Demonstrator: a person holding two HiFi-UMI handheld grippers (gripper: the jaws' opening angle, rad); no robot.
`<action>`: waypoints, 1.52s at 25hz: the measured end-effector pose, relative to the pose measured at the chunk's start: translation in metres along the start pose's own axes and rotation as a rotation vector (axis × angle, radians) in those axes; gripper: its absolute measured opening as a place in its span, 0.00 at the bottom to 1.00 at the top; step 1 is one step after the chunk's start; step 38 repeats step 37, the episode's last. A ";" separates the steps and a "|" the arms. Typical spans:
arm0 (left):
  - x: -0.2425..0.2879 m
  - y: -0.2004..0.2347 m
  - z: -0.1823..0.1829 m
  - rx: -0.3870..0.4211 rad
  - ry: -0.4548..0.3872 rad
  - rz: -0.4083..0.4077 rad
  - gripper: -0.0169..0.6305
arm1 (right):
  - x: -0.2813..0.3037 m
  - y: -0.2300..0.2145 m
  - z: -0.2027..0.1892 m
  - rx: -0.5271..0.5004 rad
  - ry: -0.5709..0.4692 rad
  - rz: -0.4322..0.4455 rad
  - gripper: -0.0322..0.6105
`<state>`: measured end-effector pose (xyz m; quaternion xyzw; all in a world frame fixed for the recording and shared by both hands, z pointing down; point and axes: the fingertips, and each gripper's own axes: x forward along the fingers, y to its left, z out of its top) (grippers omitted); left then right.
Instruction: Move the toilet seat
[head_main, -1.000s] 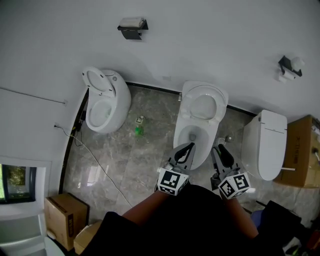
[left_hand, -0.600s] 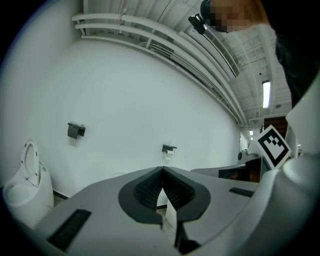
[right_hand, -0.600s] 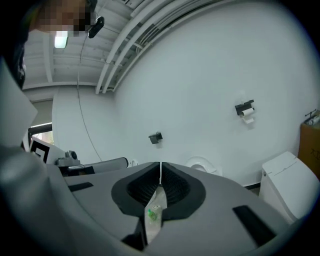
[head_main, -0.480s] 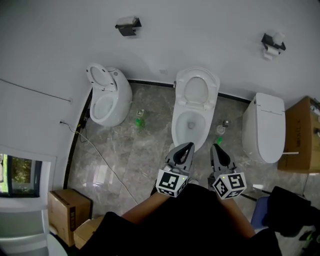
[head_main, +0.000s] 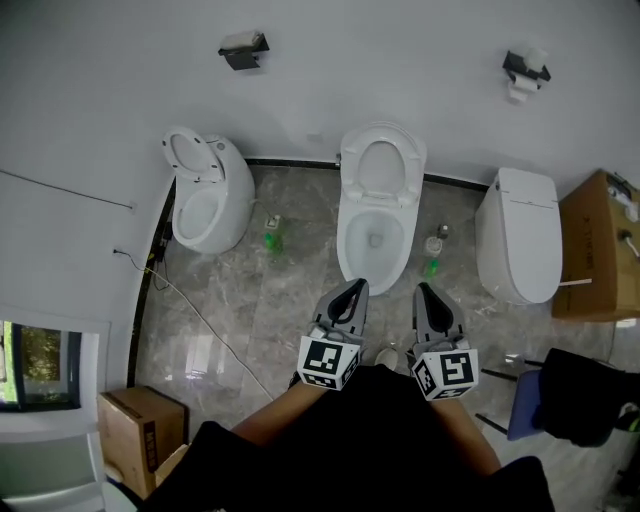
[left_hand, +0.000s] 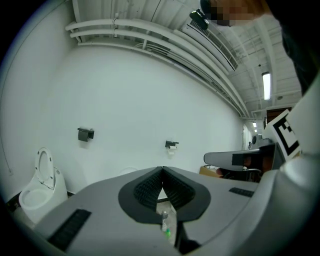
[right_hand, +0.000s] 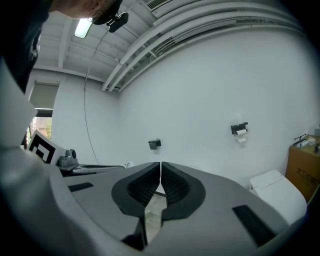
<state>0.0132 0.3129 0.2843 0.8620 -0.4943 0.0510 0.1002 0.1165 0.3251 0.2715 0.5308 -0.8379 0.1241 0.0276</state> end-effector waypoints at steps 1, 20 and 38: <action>-0.002 0.003 0.000 0.013 0.005 -0.009 0.05 | 0.002 0.005 0.000 -0.006 0.002 -0.007 0.10; -0.031 0.053 0.017 -0.084 -0.068 -0.049 0.05 | 0.021 0.036 0.015 -0.095 0.000 -0.048 0.10; -0.008 -0.004 0.017 -0.049 -0.098 -0.001 0.05 | -0.028 -0.045 0.017 -0.068 -0.012 -0.075 0.10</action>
